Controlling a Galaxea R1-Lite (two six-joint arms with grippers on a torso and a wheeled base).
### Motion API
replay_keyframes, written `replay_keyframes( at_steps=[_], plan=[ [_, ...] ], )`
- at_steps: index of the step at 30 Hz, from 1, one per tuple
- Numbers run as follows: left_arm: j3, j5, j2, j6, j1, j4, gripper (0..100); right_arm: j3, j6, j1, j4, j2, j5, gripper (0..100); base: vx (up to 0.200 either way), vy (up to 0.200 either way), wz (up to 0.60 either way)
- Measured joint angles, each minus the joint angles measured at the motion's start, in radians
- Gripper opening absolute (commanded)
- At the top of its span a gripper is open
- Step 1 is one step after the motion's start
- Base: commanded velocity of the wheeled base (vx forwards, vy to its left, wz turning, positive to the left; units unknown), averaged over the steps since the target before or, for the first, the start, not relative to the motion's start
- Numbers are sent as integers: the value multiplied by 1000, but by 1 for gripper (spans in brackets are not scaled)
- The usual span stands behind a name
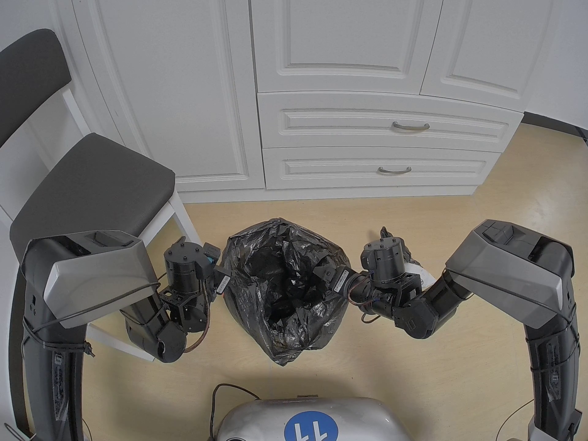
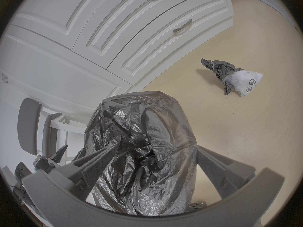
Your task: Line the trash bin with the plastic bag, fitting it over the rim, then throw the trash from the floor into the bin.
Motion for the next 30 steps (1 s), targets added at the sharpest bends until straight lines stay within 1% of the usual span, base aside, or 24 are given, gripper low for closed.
replay_keyframes(
  at_steps=[18, 23, 27, 30],
  plan=[
    [0, 4, 0, 4, 0, 0, 100, 0, -2, 0, 0, -1, 0, 100, 0, 0, 0],
    [-7, 4, 3, 2, 0, 0, 100, -3, -31, -4, 0, 0, -1, 100, 0, 0, 0],
    [-27, 3, 13, -5, 0, 0, 100, -10, -37, -20, 0, 3, -6, 100, 0, 0, 0],
    [-42, 3, 20, -9, 0, -1, 100, -24, -59, -38, 0, 12, -11, 100, 0, 0, 0]
  ],
)
